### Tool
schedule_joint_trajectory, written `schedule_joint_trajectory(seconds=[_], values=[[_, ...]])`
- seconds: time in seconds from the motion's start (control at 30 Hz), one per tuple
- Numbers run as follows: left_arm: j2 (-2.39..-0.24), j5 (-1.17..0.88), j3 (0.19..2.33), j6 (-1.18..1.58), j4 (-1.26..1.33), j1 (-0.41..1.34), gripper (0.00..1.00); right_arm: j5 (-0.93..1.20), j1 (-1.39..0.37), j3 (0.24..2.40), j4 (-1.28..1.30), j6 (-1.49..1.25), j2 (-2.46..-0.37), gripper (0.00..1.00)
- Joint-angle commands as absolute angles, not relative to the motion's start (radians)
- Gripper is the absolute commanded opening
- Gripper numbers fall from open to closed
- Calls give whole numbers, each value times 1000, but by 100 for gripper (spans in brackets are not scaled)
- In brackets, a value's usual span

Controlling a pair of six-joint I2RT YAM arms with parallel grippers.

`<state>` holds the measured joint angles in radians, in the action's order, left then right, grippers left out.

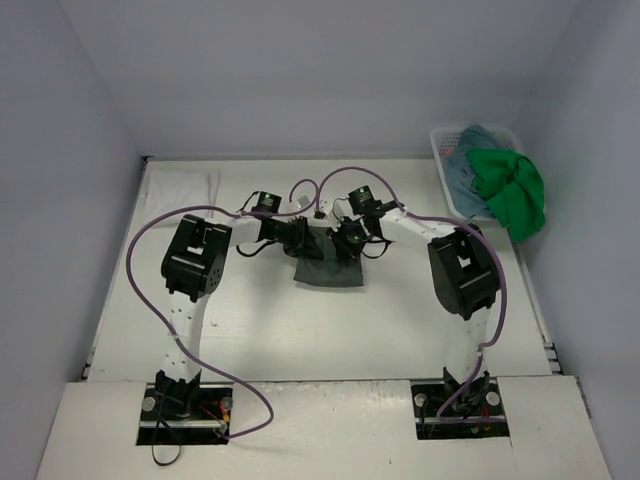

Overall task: Fold and stack the t-shirts
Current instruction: Neatly place the folded tshirt to the corner

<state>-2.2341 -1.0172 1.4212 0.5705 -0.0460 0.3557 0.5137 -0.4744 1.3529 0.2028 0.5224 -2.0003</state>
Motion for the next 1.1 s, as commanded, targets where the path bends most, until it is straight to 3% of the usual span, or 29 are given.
schedule_joint_trajectory(seconds=[0.0,0.1,0.17,0.27,0.57,1.07], values=[[-2255,-781,1422,385,-305,308,0,523,-448,1356,204,528,-1881,0],[-2238,-767,1451,347,-345,269,0,534,-428,1353,215,531,-1844,2],[-2229,-747,1463,318,-377,247,0,537,-416,1350,218,531,-1812,16],[-2215,-729,1497,284,-422,224,0,543,-382,1342,219,528,-1761,21],[-2161,-703,1623,145,-589,184,0,600,-250,1319,236,532,-1680,11],[-2123,-542,1894,-78,-805,63,0,621,-239,1264,247,531,-1595,6]])
